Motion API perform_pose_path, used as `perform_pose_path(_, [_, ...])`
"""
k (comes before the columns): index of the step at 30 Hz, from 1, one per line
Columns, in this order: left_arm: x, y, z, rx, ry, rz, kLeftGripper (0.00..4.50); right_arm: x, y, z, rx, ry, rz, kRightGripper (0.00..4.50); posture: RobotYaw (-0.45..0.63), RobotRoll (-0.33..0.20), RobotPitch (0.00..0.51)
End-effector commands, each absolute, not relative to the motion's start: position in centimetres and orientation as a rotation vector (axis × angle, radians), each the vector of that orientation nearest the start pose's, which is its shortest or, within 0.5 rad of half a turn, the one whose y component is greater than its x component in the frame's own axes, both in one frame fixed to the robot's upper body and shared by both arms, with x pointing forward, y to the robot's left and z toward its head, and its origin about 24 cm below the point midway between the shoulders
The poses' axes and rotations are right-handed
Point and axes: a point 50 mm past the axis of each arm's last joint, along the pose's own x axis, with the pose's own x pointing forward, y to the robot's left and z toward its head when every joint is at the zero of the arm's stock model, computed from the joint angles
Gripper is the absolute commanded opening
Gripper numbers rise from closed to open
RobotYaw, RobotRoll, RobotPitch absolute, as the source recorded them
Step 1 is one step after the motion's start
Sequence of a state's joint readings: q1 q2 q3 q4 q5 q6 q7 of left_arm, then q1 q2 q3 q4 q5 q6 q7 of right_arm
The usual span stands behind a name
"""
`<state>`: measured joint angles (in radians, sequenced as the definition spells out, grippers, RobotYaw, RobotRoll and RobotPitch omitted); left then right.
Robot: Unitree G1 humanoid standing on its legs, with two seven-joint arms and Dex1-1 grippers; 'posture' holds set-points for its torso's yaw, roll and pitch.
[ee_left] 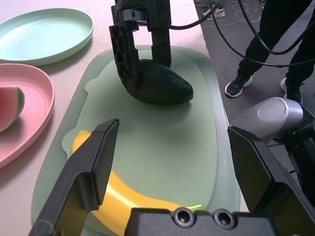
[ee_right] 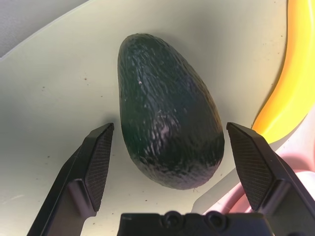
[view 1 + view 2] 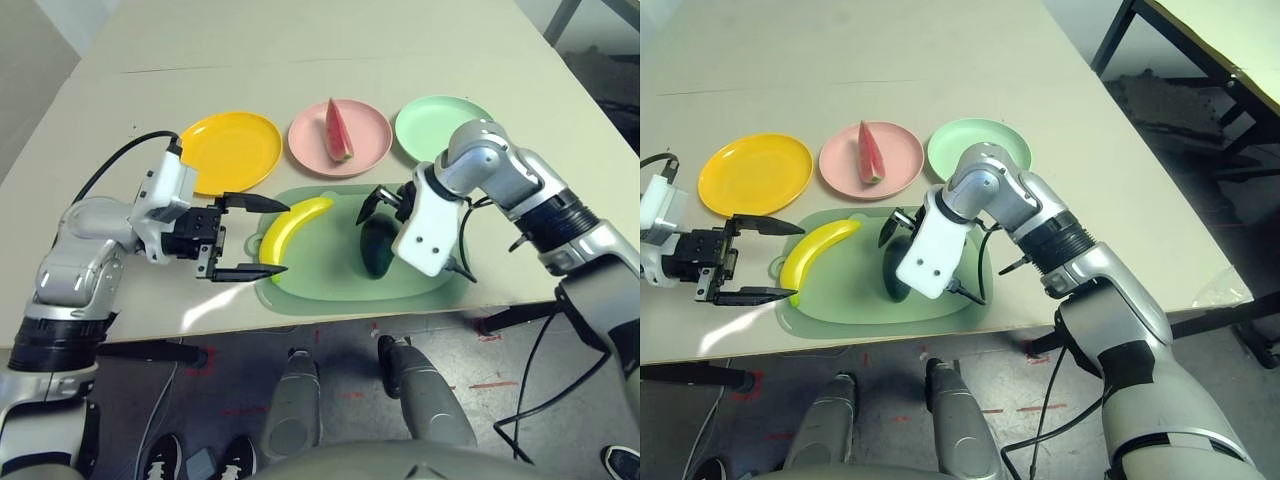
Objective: Place the fruits into color-matched plates.
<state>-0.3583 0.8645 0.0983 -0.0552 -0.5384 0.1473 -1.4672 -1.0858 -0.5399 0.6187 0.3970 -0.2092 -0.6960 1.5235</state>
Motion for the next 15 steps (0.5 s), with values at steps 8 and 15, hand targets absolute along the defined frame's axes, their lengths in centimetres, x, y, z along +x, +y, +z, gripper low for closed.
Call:
perform_pose_path(8, [25.57, 23.18, 19.17, 0.493, -0.021, -1.418, 4.5, 29.89, -7.15, 19.21, -1.82, -0.26, 1.923, 4.48, -0.03, 0.0, 0.221])
perform_pose_path(15, [25.56, 23.05, 19.15, 0.493, -0.027, -1.422, 4.5, 30.06, -7.12, 19.16, -1.822, -0.25, 1.913, 4.48, -0.03, 0.0, 0.219])
